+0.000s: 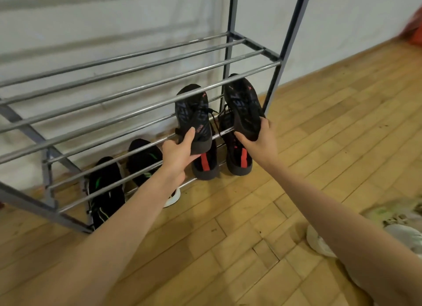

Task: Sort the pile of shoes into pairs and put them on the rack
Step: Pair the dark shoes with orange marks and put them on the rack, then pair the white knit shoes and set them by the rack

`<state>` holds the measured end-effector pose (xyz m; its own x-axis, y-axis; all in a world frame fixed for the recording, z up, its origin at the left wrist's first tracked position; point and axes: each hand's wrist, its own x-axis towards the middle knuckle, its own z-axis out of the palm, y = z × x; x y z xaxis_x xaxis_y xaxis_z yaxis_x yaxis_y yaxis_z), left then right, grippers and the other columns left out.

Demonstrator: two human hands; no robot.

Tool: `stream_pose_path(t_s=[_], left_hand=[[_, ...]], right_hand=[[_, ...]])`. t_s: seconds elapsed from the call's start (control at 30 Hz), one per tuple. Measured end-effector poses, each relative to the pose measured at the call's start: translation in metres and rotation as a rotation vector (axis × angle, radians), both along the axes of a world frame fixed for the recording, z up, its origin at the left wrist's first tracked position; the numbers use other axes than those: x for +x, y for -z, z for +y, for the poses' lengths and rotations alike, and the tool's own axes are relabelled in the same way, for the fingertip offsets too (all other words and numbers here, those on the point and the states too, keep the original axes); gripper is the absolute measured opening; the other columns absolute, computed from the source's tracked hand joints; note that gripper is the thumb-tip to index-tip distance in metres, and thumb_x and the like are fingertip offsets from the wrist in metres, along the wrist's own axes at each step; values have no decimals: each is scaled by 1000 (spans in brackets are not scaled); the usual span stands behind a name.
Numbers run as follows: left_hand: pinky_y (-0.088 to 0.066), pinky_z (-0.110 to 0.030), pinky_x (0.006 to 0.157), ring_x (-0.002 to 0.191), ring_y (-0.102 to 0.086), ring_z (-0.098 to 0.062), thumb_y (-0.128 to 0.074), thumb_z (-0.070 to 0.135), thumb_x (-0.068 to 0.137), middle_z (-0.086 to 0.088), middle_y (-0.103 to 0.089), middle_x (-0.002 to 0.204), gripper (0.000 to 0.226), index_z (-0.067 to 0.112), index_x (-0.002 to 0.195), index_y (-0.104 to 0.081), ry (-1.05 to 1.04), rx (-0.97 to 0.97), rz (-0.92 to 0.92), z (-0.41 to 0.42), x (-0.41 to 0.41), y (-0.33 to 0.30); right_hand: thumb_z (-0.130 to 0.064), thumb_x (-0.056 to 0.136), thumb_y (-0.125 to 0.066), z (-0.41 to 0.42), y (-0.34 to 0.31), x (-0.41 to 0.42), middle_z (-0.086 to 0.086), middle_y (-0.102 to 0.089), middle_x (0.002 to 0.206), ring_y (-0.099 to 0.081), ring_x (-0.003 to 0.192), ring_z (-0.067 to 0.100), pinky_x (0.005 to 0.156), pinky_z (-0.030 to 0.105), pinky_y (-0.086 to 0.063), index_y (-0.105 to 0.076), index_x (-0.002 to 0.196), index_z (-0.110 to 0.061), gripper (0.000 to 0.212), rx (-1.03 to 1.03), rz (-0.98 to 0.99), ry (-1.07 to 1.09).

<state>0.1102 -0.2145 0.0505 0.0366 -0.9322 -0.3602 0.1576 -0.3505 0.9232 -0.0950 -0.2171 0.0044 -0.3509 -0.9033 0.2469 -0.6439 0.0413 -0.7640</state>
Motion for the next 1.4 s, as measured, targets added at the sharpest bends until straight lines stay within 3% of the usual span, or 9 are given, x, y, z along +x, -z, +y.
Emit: stream_pose_path(t_s=[0.1,0.23,0.43,0.67,0.8,0.93,1.13,1.3,1.4], left_hand=[[-51,-38,97,105,-64,-20,-57,28,95,-6,-56,132,50,4,137,-42,12,37,18,5,0,-4],[-48,-40,100,113,-60,-29,-53,17,96,-15,-56,129,48,3,141,-40,38,49,-29,22,1,-11],[-54,-36,87,108,-61,-23,-51,5,92,-8,-59,104,28,3,120,-53,48,57,-231,59,-2,-10],[-53,-40,81,89,-57,-21,-58,8,85,-7,-58,85,6,13,85,-61,418,53,-474,96,-43,24],[-52,-42,87,94,-58,-20,-56,10,88,-10,-61,103,26,3,113,-59,596,35,-545,116,-82,43],[-53,-40,86,106,-60,-24,-53,12,91,-13,-61,115,29,4,118,-58,779,34,-564,138,-121,64],[-53,-43,86,102,-63,-29,-56,14,85,-10,-66,107,15,16,98,-63,1009,-31,-621,166,-168,86],[-51,-44,91,98,-62,-25,-54,30,64,3,-62,86,15,26,78,-59,1103,-72,-643,170,-191,98],[-53,-42,87,94,-62,-25,-60,19,75,4,-60,82,8,26,79,-60,1110,-92,-636,174,-197,102]], right_hand=[[-38,84,-71,13,-5,-1,8,-36,144,-39,133,21,110,32,-38,-30,146,-11,79,6,-12,-12],[-25,88,-68,49,-13,1,5,-35,143,-34,122,1,91,-3,-26,-27,146,-14,72,-15,-11,-39],[-26,92,-61,123,-3,-18,10,-30,150,-31,140,21,106,20,-22,-21,149,-8,72,146,110,-47],[-22,92,-61,253,46,-53,11,-39,144,-37,135,25,108,31,-31,-33,144,-7,61,357,90,133],[-19,90,-63,310,57,-76,9,-46,134,-42,129,23,106,35,-38,-43,137,-8,52,360,55,279],[-12,89,-64,343,59,-98,9,-45,130,-43,123,21,96,15,-32,-48,128,-8,43,293,80,488],[-21,81,-70,370,89,-115,19,-33,142,-25,137,33,112,44,-29,-31,139,-6,72,468,59,748],[-38,73,-80,369,108,-131,25,-16,153,-15,144,39,116,49,-22,-5,150,-3,113,612,-93,818],[-41,69,-83,366,113,-145,24,-21,150,-21,140,40,115,47,-23,-2,150,-3,121,648,-161,855]])
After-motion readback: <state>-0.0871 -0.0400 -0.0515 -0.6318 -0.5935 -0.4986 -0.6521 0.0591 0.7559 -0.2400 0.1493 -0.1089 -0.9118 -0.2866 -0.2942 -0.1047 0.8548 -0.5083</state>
